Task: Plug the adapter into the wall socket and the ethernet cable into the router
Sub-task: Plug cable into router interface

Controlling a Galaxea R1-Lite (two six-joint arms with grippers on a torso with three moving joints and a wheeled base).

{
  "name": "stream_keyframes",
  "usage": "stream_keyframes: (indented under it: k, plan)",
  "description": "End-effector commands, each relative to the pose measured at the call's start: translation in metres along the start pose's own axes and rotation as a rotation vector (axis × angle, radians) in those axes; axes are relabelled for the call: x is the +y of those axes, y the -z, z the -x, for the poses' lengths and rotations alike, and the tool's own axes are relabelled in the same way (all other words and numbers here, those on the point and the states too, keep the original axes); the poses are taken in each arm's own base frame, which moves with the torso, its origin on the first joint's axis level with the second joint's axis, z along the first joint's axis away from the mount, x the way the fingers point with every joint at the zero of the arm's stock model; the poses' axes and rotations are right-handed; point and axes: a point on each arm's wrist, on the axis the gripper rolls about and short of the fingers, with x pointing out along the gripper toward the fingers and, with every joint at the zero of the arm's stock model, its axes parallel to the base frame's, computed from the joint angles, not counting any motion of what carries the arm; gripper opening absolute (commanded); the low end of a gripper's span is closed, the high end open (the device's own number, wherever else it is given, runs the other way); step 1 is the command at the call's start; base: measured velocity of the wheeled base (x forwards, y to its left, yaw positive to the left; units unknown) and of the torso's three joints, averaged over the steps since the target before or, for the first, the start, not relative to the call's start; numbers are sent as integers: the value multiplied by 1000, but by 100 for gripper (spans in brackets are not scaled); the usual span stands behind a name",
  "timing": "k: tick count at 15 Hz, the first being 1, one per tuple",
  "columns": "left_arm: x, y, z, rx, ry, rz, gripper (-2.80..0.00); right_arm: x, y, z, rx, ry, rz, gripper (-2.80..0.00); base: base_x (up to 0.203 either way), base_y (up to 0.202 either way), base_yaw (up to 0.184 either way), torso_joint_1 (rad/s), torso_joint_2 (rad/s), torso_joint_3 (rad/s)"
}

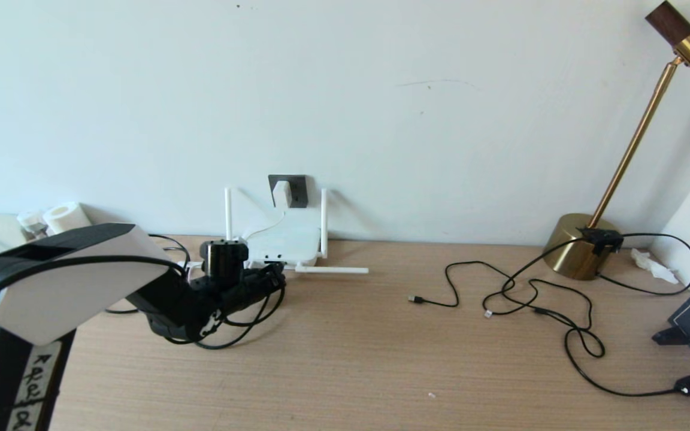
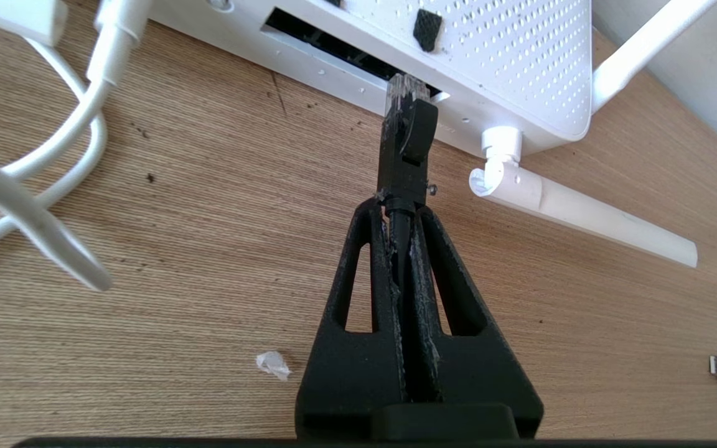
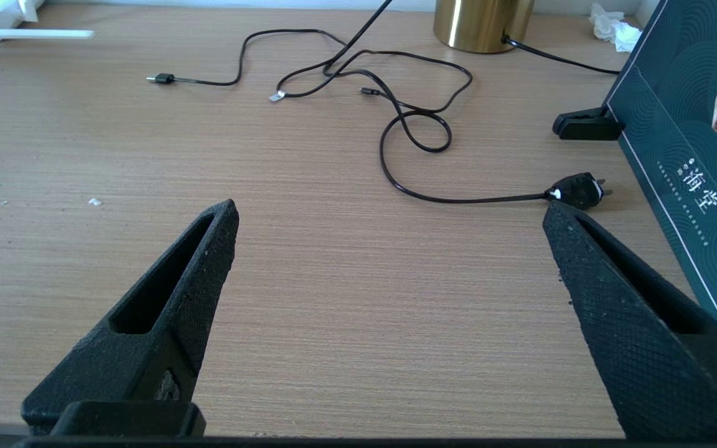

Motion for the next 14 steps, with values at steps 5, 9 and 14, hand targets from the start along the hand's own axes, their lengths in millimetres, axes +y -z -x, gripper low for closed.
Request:
stream_keyframes:
  k: [5, 9, 14]
  plan:
    - [1, 1, -2, 0, 0, 3, -280, 0, 0, 0, 2, 0, 0, 0, 0, 0, 0, 0, 0, 0]
    - [0, -1, -3, -5, 4, 3, -280, 0, 0, 0, 2, 0, 0, 0, 0, 0, 0, 0, 0, 0]
    - [-2, -4, -3, -6, 4, 4, -280, 0, 0, 0, 2, 0, 0, 0, 0, 0, 0, 0, 0, 0]
